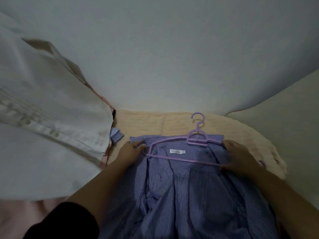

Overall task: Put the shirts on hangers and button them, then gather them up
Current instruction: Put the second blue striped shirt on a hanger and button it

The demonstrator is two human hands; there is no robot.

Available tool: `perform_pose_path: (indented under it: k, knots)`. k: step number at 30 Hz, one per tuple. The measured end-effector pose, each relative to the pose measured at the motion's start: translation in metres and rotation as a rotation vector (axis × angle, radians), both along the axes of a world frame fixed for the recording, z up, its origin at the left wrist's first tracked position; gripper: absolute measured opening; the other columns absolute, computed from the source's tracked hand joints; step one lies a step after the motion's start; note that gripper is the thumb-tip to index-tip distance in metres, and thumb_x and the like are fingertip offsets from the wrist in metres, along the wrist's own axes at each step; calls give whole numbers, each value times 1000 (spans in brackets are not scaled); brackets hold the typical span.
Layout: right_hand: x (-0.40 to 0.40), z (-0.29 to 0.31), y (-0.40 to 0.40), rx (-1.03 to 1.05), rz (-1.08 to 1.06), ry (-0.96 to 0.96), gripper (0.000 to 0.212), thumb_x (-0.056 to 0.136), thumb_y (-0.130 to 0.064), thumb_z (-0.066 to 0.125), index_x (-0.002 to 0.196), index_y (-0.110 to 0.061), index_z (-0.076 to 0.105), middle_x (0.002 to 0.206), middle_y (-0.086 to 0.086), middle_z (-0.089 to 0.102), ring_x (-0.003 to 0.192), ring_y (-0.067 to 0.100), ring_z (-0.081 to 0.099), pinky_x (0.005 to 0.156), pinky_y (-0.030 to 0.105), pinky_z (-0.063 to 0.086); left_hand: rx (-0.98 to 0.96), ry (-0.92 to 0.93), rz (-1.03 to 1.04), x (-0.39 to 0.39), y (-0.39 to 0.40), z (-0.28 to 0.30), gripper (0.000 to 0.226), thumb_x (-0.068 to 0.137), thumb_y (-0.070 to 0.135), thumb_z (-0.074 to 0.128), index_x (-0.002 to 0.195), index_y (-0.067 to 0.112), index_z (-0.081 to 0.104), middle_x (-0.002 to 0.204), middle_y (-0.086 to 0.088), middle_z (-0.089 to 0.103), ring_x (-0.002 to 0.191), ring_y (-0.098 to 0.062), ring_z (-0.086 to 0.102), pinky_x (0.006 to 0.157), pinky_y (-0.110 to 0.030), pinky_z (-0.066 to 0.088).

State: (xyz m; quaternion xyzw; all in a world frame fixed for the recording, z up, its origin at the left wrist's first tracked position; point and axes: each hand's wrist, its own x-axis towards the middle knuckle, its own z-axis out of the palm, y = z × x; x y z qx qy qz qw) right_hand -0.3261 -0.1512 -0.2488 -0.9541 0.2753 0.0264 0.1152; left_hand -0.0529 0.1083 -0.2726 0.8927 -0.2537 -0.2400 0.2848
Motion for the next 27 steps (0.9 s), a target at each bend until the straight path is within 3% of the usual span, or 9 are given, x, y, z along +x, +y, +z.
perform_pose_path:
  k: [2, 3, 6, 10, 13, 17, 20, 23, 27]
  knots:
    - [-2, 3, 2, -31, 2, -41, 125, 37, -74, 49, 140, -4, 38, 141, 13, 44, 128, 28, 42, 107, 36, 32, -99, 21, 11, -6, -1, 9, 23, 96, 31, 55, 115, 22, 66, 103, 0, 62, 91, -19, 60, 84, -29, 43]
    - [-3, 5, 3, -48, 13, -60, 124, 37, -74, 49, 138, -3, 41, 139, 14, 46, 126, 30, 44, 106, 37, 33, -139, 43, 29, -6, -1, 10, 27, 95, 28, 58, 119, 21, 65, 105, 2, 62, 93, -19, 61, 82, -28, 43]
    - [-6, 9, 7, -104, 24, -64, 111, 42, -57, 65, 134, 2, 45, 134, 19, 50, 121, 36, 48, 103, 42, 35, -227, 133, 56, -12, 0, 19, 43, 89, 16, 66, 131, 16, 59, 130, -5, 60, 110, -19, 60, 85, -24, 46]
    - [-18, 15, 4, -167, 2, -52, 106, 25, -33, 94, 117, 6, 59, 112, 24, 63, 98, 43, 62, 83, 50, 49, -344, 231, 43, -21, 2, 39, 58, 83, 2, 69, 138, 9, 50, 140, -5, 51, 119, -12, 50, 92, -18, 37]
    - [-22, 21, 10, -223, 17, -103, 105, 19, -31, 96, 111, 5, 62, 104, 23, 66, 89, 42, 66, 73, 51, 52, -380, 244, -1, -23, 3, 52, 62, 82, 3, 71, 139, 14, 50, 141, 2, 47, 112, -10, 55, 88, -17, 45]
    - [-7, 19, 34, -219, 73, -178, 98, 37, -47, 84, 117, 4, 60, 111, 23, 64, 97, 42, 64, 78, 53, 50, -422, 216, -66, -33, -4, 66, 60, 82, 4, 71, 136, 19, 53, 137, 1, 53, 107, -5, 50, 79, -14, 43]
    - [16, 19, 57, -91, 37, -174, 99, 57, -53, 73, 140, -10, 41, 141, 11, 45, 128, 29, 43, 102, 41, 37, -516, 291, -35, -37, -12, 71, 57, 79, 4, 73, 130, 25, 59, 115, 0, 66, 85, -9, 59, 77, -20, 47]
    - [33, 11, 66, -75, -16, -108, 96, 70, -50, 73, 146, -14, 27, 150, 3, 32, 136, 21, 31, 108, 34, 29, -678, 452, 27, -33, -15, 72, 55, 76, -3, 73, 117, 33, 66, 122, -1, 65, 102, -17, 65, 94, -36, 51]
    - [51, -3, 67, -42, -93, -139, 98, 68, -47, 76, 146, -12, 27, 148, 5, 34, 132, 23, 35, 107, 35, 32, -850, 677, 120, -26, -18, 63, 60, 81, -16, 59, 132, 16, 55, 127, 1, 59, 111, -17, 61, 92, -30, 52]
